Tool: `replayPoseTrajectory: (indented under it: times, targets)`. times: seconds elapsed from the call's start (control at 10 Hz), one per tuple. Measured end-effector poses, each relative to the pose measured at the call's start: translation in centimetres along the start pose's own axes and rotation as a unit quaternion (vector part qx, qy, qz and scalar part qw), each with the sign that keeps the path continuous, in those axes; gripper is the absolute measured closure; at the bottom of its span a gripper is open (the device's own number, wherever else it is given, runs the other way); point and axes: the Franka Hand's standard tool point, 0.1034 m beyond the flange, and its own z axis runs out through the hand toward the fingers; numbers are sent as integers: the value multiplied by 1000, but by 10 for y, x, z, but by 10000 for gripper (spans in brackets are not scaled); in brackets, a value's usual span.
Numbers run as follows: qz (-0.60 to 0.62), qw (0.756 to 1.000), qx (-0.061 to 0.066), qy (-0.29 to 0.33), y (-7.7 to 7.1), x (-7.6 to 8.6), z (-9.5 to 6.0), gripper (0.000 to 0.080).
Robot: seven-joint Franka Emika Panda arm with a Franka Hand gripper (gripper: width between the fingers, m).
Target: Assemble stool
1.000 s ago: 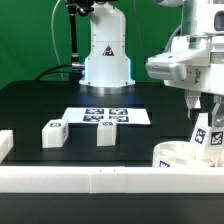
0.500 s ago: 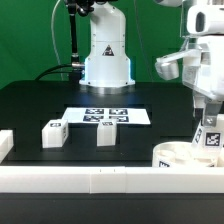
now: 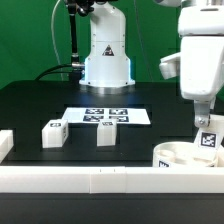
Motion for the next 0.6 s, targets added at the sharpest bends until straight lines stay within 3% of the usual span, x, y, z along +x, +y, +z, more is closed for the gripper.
replayPoseTrajectory:
  times: [0.4,0.6]
  targets:
    - [184,983,8,10,-3,2,1,462]
    - [325,945,20,22,-6,6,2,462]
